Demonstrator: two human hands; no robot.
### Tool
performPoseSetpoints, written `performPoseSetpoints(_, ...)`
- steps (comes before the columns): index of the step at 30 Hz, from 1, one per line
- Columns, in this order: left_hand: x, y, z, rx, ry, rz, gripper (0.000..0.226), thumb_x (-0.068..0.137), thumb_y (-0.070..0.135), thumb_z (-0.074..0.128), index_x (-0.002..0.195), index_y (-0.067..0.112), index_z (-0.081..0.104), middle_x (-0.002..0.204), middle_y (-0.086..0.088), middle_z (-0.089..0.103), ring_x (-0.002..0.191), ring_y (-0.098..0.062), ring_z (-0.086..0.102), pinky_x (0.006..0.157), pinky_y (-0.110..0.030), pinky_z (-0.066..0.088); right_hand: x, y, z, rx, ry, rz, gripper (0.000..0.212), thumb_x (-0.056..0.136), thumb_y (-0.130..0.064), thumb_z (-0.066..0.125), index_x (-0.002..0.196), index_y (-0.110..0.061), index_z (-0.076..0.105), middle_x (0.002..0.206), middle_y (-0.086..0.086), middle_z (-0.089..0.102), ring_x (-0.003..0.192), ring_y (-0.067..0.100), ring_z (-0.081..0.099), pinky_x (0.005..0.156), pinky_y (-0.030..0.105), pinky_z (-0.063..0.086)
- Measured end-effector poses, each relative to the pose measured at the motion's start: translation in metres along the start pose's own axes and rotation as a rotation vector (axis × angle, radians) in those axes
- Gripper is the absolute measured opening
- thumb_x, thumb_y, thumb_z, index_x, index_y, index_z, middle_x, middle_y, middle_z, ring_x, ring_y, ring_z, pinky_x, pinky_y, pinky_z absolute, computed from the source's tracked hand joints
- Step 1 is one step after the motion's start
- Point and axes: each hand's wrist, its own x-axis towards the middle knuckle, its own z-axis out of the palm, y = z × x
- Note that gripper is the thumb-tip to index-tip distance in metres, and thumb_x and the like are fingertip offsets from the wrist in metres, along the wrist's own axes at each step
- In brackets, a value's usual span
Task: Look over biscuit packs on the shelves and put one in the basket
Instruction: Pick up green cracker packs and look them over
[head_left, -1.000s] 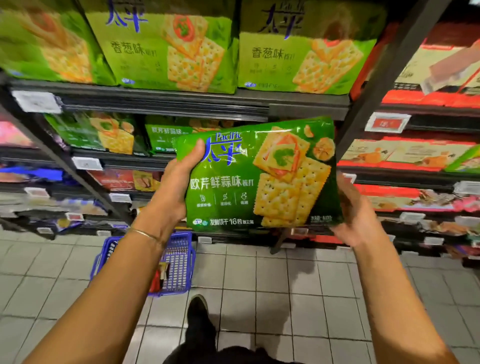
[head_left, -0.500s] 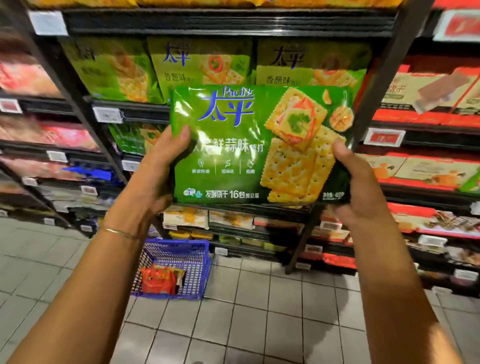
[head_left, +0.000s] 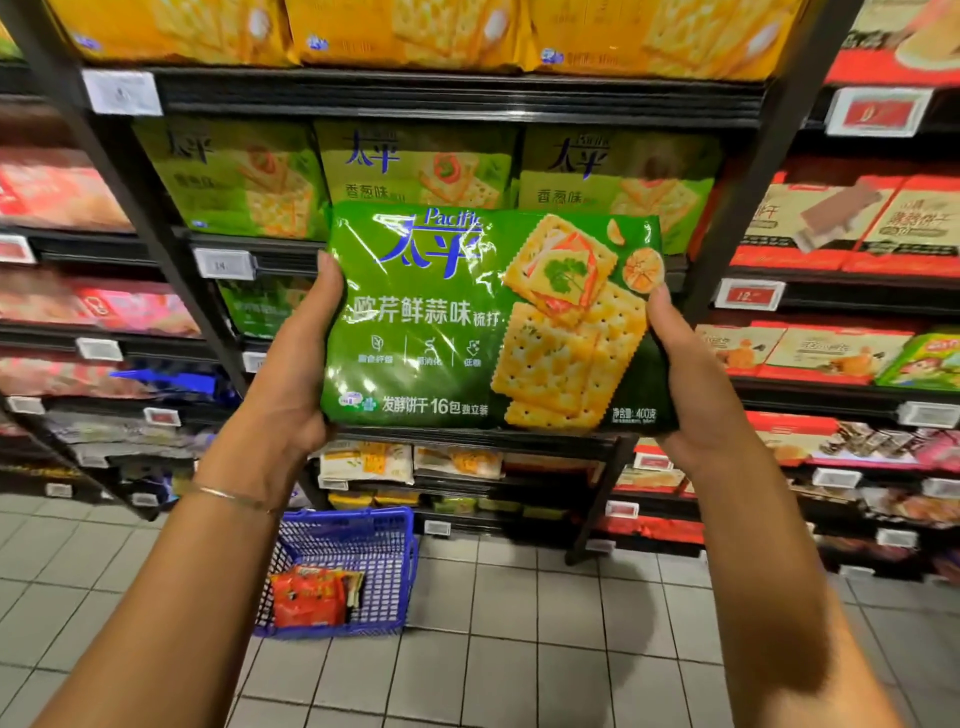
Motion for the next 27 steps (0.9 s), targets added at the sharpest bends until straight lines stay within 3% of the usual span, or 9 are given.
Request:
performPoseSetpoints(6, 0.003, -0.001, -0.012, -0.007, -0.009, -0.031, 0.062, 0.100, 0.072, 0.040, 0.118, 0.030, 0.080, 0.126, -0.007, 0.076, 0.113, -0.028, 0.074, 0.078, -0.043, 0.064, -0.003, 0.007, 0.004, -0.062, 0.118, -0.104, 0.049, 0.104, -0.051, 0.051, 0.140, -0.020, 0.058, 0.134, 0.010, 0.069, 0.123, 0.028, 0.068, 0.108, 0.059, 0.051)
performPoseSetpoints(12, 0.000, -0.003, -0.012, -0.006, 0.018, -0.035, 0.061, 0.100, 0.072, 0.039, 0.118, 0.031, 0.080, 0.127, -0.007, 0.076, 0.113, -0.028, 0.074, 0.078, -0.043, 0.064, -0.010, 0.010, 0.017, -0.315, 0.245, -0.250, 0.031, 0.104, -0.046, 0.048, 0.126, -0.037, 0.068, 0.125, -0.005, 0.072, 0.123, 0.017, 0.066, 0.108, 0.055, 0.050)
performPoseSetpoints(15, 0.000, -0.004, -0.014, -0.020, 0.028, -0.042, 0.063, 0.099, 0.074, 0.039, 0.121, 0.030, 0.079, 0.129, -0.008, 0.075, 0.115, -0.028, 0.073, 0.079, -0.044, 0.064, -0.011, 0.013, 0.012, -0.158, 0.255, -0.211, 0.042, 0.104, -0.044, 0.053, 0.135, -0.018, 0.062, 0.132, 0.010, 0.069, 0.125, 0.029, 0.066, 0.108, 0.060, 0.050)
performPoseSetpoints(18, 0.000, -0.004, -0.016, -0.032, 0.032, -0.073, 0.073, 0.097, 0.079, 0.033, 0.123, 0.028, 0.078, 0.129, -0.009, 0.074, 0.116, -0.028, 0.073, 0.079, -0.044, 0.064, -0.013, 0.013, 0.006, -0.009, 0.238, -0.083, 0.054, 0.109, -0.045, 0.043, 0.142, -0.003, 0.055, 0.137, 0.023, 0.065, 0.128, 0.037, 0.064, 0.112, 0.062, 0.046)
performPoseSetpoints(22, -0.002, -0.002, -0.018, -0.022, 0.063, -0.118, 0.076, 0.095, 0.081, 0.033, 0.125, 0.026, 0.077, 0.127, -0.010, 0.075, 0.113, -0.030, 0.074, 0.076, -0.045, 0.064, -0.013, 0.010, 0.003, 0.014, 0.229, -0.018, 0.041, 0.111, -0.025, 0.044, 0.139, 0.001, 0.057, 0.139, 0.028, 0.062, 0.129, 0.041, 0.062, 0.113, 0.062, 0.044)
performPoseSetpoints(25, -0.006, -0.004, -0.017, -0.006, 0.086, -0.135, 0.070, 0.097, 0.077, 0.036, 0.123, 0.026, 0.077, 0.125, -0.009, 0.076, 0.110, -0.029, 0.076, 0.073, -0.044, 0.064, -0.012, 0.011, 0.005, 0.007, 0.210, 0.012, 0.027, 0.106, -0.013, 0.051, 0.128, 0.002, 0.058, 0.123, 0.028, 0.065, 0.125, 0.046, 0.063, 0.108, 0.064, 0.048)
performPoseSetpoints(27, -0.007, -0.005, -0.018, -0.010, 0.106, -0.145, 0.068, 0.098, 0.075, 0.037, 0.117, 0.027, 0.079, 0.121, -0.009, 0.077, 0.106, -0.028, 0.077, 0.070, -0.042, 0.064, -0.012, 0.013, 0.006, -0.015, 0.197, -0.004, 0.013, 0.106, -0.011, 0.051, 0.116, -0.007, 0.057, 0.100, 0.018, 0.068, 0.105, 0.040, 0.070, 0.092, 0.056, 0.057)
